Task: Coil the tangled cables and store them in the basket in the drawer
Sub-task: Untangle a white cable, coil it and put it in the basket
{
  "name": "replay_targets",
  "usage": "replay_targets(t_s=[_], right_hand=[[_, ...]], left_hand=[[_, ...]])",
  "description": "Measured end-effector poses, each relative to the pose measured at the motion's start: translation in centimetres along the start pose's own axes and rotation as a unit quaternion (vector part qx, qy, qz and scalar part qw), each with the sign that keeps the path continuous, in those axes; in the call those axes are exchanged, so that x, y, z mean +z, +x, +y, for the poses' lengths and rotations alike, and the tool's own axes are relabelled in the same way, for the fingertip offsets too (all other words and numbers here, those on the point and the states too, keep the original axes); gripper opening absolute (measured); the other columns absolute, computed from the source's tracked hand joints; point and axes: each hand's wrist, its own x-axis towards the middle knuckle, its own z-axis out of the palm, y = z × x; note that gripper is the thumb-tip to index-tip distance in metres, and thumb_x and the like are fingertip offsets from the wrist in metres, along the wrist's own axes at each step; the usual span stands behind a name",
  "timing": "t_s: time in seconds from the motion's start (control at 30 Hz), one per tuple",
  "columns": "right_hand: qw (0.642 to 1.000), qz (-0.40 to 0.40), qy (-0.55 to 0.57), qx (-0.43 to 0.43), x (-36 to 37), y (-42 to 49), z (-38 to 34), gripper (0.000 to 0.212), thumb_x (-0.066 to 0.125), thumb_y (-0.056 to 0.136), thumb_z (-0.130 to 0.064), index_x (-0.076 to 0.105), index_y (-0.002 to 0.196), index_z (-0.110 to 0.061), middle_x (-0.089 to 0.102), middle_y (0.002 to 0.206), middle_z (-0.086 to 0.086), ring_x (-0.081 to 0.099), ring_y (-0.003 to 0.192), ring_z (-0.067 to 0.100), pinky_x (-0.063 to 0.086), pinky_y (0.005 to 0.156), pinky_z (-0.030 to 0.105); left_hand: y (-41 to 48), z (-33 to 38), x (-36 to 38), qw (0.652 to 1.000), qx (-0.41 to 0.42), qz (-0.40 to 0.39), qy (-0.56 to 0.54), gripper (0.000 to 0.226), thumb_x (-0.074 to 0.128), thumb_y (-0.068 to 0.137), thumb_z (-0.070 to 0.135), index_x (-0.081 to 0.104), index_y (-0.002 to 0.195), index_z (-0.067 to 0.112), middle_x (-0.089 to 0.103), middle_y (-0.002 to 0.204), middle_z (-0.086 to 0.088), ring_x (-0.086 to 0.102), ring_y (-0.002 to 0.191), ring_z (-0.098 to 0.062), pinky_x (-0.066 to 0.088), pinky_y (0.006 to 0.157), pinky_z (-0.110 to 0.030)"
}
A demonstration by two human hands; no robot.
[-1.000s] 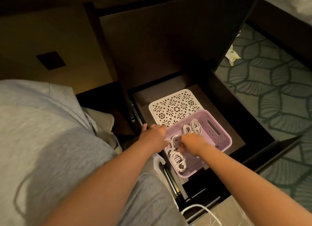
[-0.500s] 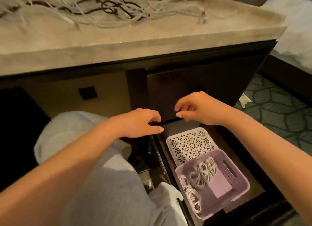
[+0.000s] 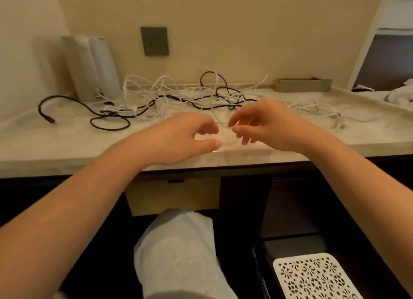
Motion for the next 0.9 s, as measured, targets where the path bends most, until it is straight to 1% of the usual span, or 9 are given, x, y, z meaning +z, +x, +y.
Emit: replay_targets(t_s=[0.13,0.23,0.43,0.5,0.57,0.67,0.77,0.83,0.9], right_hand=[[0.999,0.023,0.025,-0.018,1.0,4.1,-1.4,0.016,0.056,0.094,-0.015,0.066,0.107,-0.015,0.068,0.092,-0.007,0.068,0.073,0.006,0.058,0.072,0.028],[1.0,0.017,0.004,-0.02,2.3,7.1,-1.7,0.023,0.056,0.094,-0.017,0.065,0.115,-0.015,0.067,0.109,-0.002,0.066,0.09,0.012,0.055,0.083,0.032],[0.983,-0.104,-0.143,-0.042,5.3,12.5,-1.5,0.044,0.049,0.096,-0.035,0.048,0.135,-0.015,0.051,0.135,0.005,0.049,0.12,0.021,0.039,0.099,0.032],[0.978,-0.11,-0.174,-0.039,6.0,14.1,-1.1,0.041,0.046,0.097,-0.038,0.052,0.13,-0.014,0.053,0.13,0.009,0.05,0.117,0.024,0.039,0.099,0.037],[0.977,-0.08,-0.186,-0.061,6.3,15.6,-0.4,0.034,0.046,0.097,-0.037,0.063,0.107,-0.009,0.061,0.108,0.01,0.055,0.101,0.026,0.043,0.088,0.041],[0.983,-0.005,-0.145,-0.111,6.2,17.8,1.1,0.037,0.047,0.096,-0.037,0.057,0.074,-0.009,0.056,0.078,0.007,0.051,0.075,0.024,0.043,0.073,0.043],[0.995,0.034,-0.051,-0.074,5.5,19.9,2.4,0.044,0.044,0.098,-0.033,0.061,0.077,0.002,0.058,0.072,0.013,0.051,0.067,0.022,0.04,0.067,0.031],[0.998,0.054,0.02,-0.02,5.4,21.4,3.5,0.047,0.041,0.1,-0.032,0.066,0.079,0.002,0.062,0.067,0.005,0.056,0.065,0.019,0.043,0.066,0.023],[0.994,0.081,0.076,0.019,5.6,23.0,5.0,0.052,0.039,0.101,-0.033,0.066,0.068,-0.003,0.068,0.071,0.01,0.062,0.072,0.031,0.049,0.076,0.036]], left_hand=[[0.8,-2.6,-2.0,0.994,-0.028,0.067,0.076,0.045,0.052,0.094,0.041,0.047,0.134,0.022,0.049,0.136,0.006,0.044,0.124,-0.012,0.035,0.097,-0.025],[2.2,-5.0,-2.3,0.986,-0.064,0.065,0.138,0.051,0.054,0.093,0.04,0.041,0.137,0.016,0.043,0.141,-0.002,0.039,0.129,-0.019,0.033,0.105,-0.032],[4.8,-9.5,-1.8,0.958,-0.125,0.075,0.249,0.083,0.058,0.088,0.048,0.012,0.15,0.017,0.005,0.158,-0.004,0.008,0.145,-0.024,0.015,0.116,-0.042],[5.8,-10.8,-1.7,0.953,-0.128,0.095,0.257,0.086,0.058,0.086,0.05,0.009,0.15,0.018,-0.002,0.159,-0.003,0.002,0.146,-0.024,0.009,0.117,-0.044],[6.8,-12.1,-1.9,0.955,-0.136,0.12,0.235,0.088,0.06,0.086,0.051,0.009,0.15,0.019,-0.003,0.159,-0.003,-0.001,0.147,-0.023,0.008,0.117,-0.045],[8.4,-13.7,-2.2,0.965,-0.162,0.131,0.16,0.091,0.061,0.086,0.049,0.006,0.151,0.019,-0.004,0.16,-0.004,-0.003,0.147,-0.024,0.012,0.117,-0.045],[10.2,-15.1,-2.3,0.969,-0.172,0.131,0.118,0.09,0.06,0.087,0.047,0.006,0.152,0.015,-0.003,0.16,-0.006,-0.005,0.147,-0.024,0.012,0.118,-0.042],[11.5,-16.2,-2.3,0.971,-0.18,0.124,0.097,0.088,0.058,0.088,0.048,0.008,0.151,0.014,0.001,0.16,-0.007,-0.004,0.147,-0.024,0.012,0.119,-0.042],[12.9,-17.2,-2.2,0.971,-0.191,0.114,0.092,0.086,0.056,0.088,0.052,0.011,0.151,0.013,0.009,0.159,-0.008,0.002,0.146,-0.026,0.016,0.117,-0.043]])
